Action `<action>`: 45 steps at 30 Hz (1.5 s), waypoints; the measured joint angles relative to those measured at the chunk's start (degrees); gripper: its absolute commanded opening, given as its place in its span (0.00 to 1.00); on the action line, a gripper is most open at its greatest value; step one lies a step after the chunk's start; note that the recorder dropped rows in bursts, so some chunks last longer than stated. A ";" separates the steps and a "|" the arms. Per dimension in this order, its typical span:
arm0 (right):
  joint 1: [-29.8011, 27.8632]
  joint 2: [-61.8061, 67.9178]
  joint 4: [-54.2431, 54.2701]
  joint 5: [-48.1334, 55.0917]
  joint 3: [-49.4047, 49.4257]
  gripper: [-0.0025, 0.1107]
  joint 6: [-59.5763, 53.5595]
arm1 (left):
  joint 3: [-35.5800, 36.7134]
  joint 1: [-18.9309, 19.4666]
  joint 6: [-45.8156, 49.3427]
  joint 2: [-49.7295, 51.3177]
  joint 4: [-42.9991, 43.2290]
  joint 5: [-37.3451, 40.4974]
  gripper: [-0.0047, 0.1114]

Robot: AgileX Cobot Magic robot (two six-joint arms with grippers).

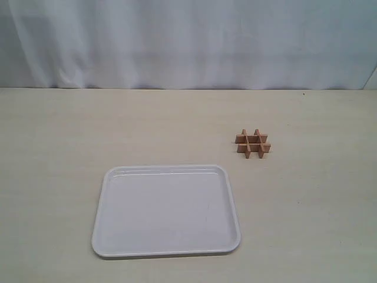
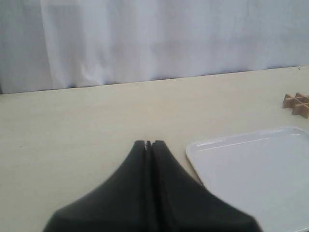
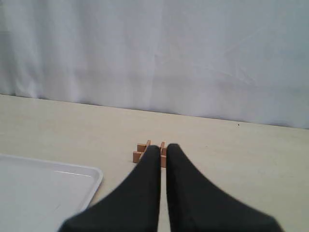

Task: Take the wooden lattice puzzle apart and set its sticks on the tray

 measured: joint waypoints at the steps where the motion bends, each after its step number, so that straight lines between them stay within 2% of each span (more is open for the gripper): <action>1: 0.00 0.00 0.00 0.00 0.00 0.06 0.00 | 0.00 0.00 0.00 0.00 0.00 0.00 0.04; 29: 0.00 0.00 0.88 -0.86 0.00 0.06 0.00 | 0.00 0.00 0.00 0.00 0.00 0.00 0.04; 31: 0.00 0.00 5.40 -2.27 0.00 0.06 0.00 | 0.00 0.00 0.00 0.00 0.00 0.00 0.04; 34: 0.00 0.00 19.02 -4.45 0.00 0.06 0.00 | 0.00 0.00 0.00 0.00 0.00 0.00 0.04; 39: 0.00 0.00 32.12 -8.01 0.00 0.06 1.74 | 0.00 0.00 0.00 0.00 0.00 0.00 0.04; 45: 0.00 0.00 37.49 -14.39 0.00 0.06 2.15 | 0.00 0.00 0.00 0.00 0.00 0.00 0.04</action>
